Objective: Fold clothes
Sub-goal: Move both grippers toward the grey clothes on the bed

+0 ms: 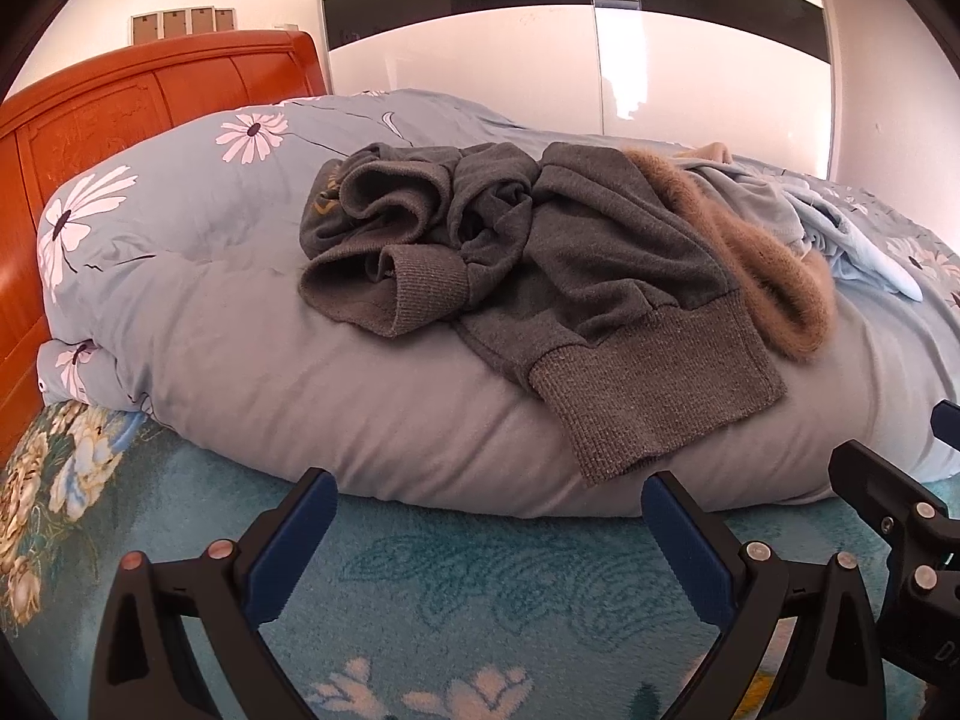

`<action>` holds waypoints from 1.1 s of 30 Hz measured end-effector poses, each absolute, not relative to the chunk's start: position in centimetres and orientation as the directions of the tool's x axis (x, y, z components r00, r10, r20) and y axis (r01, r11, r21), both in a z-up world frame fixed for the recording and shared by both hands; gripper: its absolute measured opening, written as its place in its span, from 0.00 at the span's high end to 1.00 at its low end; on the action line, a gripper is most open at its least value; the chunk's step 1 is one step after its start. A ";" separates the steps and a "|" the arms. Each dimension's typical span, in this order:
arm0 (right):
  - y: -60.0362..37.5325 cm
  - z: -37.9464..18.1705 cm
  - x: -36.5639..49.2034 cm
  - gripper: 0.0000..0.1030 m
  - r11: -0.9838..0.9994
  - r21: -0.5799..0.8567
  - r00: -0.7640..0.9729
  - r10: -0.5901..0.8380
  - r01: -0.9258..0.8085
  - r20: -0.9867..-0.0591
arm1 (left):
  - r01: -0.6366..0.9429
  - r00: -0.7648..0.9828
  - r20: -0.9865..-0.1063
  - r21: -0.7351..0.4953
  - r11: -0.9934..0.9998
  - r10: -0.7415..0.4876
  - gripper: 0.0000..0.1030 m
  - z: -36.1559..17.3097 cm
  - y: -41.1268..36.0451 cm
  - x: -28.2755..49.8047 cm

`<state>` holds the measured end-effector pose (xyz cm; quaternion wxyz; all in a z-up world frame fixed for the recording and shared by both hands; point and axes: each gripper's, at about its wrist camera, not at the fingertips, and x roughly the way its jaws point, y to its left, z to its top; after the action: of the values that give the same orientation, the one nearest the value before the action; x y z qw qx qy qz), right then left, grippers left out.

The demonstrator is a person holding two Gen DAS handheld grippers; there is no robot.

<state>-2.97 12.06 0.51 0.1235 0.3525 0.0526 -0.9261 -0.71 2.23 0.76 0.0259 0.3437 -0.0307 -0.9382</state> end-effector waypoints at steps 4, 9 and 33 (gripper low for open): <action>12.4 0.5 -2.2 0.07 -0.964 -0.012 -0.722 -0.192 0.267 -0.664 | 0.030 -0.762 -0.643 0.075 -0.997 -0.071 0.00 0.8 2.2 -0.8; 10.7 0.3 -5.2 0.07 -0.965 -0.015 -0.717 -0.185 0.262 -0.672 | 0.031 -0.764 -0.641 0.081 -0.996 -0.076 0.00 0.6 2.4 -0.5; 13.6 4.3 -4.4 0.07 -0.960 -0.045 -0.776 -0.195 0.276 -0.600 | 0.091 -0.790 -0.608 0.008 -0.996 -0.077 0.00 1.6 -0.5 -0.3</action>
<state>-4.42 13.62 4.30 0.1253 0.3107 0.0656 -0.9399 -0.27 -0.46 1.61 0.0445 0.3209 0.0109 -0.9460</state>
